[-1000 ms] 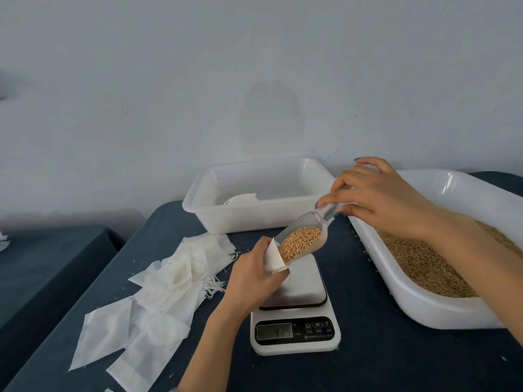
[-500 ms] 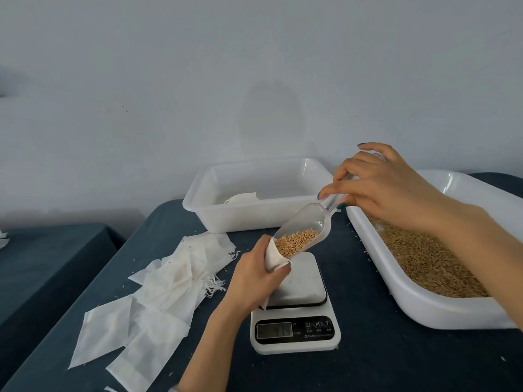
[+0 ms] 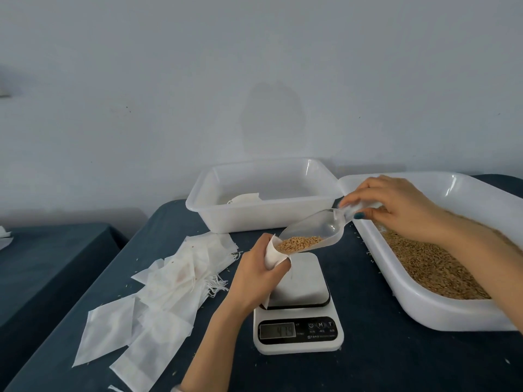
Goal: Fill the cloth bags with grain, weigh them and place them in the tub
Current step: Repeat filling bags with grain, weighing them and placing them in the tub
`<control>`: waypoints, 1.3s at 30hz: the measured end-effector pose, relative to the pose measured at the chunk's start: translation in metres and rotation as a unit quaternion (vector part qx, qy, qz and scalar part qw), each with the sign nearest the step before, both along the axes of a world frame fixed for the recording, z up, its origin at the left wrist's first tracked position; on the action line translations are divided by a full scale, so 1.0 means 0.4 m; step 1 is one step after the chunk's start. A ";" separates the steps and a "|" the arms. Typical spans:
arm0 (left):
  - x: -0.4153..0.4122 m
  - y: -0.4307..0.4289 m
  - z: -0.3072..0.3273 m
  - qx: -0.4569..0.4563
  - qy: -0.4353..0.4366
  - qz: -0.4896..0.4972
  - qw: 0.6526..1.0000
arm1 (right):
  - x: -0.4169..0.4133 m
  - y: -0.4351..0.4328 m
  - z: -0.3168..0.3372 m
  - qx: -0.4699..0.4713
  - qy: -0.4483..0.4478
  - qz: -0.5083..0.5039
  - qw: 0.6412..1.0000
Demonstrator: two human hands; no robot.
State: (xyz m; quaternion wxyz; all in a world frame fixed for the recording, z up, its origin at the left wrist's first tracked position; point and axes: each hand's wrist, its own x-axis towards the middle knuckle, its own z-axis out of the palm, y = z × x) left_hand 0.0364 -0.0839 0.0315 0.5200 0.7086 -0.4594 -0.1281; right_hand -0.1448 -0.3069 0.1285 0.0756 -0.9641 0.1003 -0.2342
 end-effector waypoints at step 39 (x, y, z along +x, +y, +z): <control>0.059 -0.015 -0.014 0.017 -0.057 0.044 0.997 | -0.050 -0.067 -0.069 0.056 0.151 -0.354 0.921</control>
